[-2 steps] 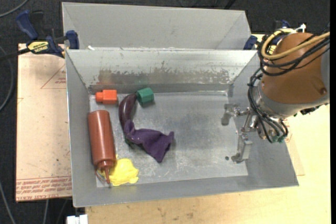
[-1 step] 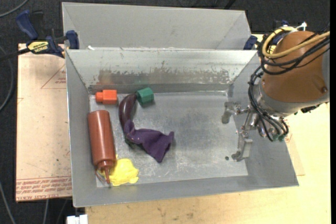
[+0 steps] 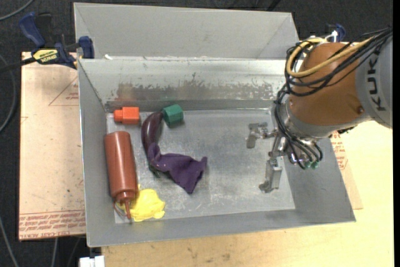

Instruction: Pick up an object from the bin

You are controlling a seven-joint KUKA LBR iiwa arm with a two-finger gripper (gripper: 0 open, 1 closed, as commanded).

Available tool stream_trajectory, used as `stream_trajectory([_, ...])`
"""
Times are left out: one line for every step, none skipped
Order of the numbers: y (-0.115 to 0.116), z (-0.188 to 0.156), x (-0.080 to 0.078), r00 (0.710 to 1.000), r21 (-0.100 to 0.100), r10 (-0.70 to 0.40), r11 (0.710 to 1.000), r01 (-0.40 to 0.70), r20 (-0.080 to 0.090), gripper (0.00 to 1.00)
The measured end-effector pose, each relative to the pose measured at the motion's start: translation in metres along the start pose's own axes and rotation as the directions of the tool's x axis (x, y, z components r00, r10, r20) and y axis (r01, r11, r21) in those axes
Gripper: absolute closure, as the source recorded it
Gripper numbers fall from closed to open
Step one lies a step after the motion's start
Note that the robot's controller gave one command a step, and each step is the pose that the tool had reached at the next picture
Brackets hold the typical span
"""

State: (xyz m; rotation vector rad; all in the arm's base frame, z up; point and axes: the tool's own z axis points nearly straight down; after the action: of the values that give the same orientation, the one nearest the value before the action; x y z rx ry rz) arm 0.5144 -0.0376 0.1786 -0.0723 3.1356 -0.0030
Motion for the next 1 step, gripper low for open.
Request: stream_trajectory([0.0162,0.0305,-0.0304,0.989,-0.007,-0.147,0.989,0.147,-0.005,0.00])
